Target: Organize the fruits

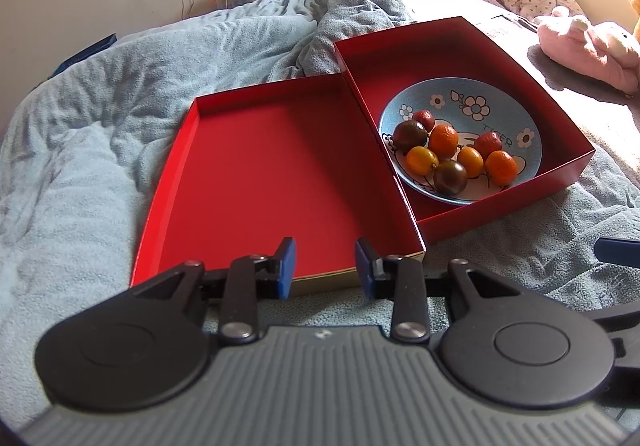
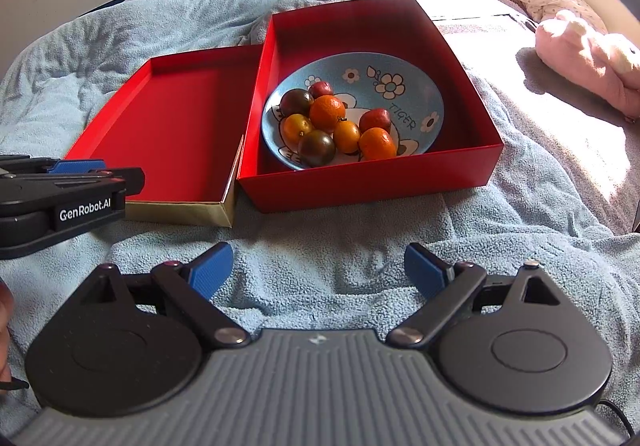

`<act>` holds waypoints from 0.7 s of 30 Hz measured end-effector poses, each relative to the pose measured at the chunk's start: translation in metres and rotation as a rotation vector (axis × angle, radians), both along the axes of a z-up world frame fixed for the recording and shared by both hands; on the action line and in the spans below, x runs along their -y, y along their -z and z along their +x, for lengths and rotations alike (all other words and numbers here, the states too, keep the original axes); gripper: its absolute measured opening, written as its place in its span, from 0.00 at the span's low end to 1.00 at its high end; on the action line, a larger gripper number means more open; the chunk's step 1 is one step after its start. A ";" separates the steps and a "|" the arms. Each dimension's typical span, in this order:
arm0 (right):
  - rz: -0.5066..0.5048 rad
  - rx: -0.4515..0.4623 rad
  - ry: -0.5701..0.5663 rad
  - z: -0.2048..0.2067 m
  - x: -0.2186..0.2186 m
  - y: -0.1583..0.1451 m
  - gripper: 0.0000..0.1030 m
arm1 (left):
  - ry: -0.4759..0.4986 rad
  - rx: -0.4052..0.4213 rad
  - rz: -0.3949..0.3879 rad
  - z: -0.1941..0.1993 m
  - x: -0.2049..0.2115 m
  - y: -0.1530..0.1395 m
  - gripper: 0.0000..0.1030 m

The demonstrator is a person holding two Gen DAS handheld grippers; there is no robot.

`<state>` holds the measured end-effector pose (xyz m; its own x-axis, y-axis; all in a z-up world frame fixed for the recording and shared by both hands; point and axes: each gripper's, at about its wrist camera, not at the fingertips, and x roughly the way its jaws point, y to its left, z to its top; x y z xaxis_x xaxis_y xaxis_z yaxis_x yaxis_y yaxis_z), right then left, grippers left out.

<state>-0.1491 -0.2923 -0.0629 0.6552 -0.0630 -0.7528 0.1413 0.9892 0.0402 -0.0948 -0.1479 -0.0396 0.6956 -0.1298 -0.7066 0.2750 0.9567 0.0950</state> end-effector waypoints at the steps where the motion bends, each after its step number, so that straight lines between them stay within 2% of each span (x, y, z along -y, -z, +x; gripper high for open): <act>1: 0.000 0.000 0.000 0.000 0.000 0.000 0.92 | 0.000 0.000 0.000 0.000 0.000 0.000 0.35; 21: 0.002 0.001 0.000 0.000 0.000 0.000 0.92 | -0.005 -0.001 0.003 0.000 0.000 0.000 0.35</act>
<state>-0.1495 -0.2923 -0.0633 0.6561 -0.0621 -0.7521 0.1416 0.9890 0.0420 -0.0943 -0.1477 -0.0392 0.6956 -0.1240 -0.7076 0.2699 0.9579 0.0975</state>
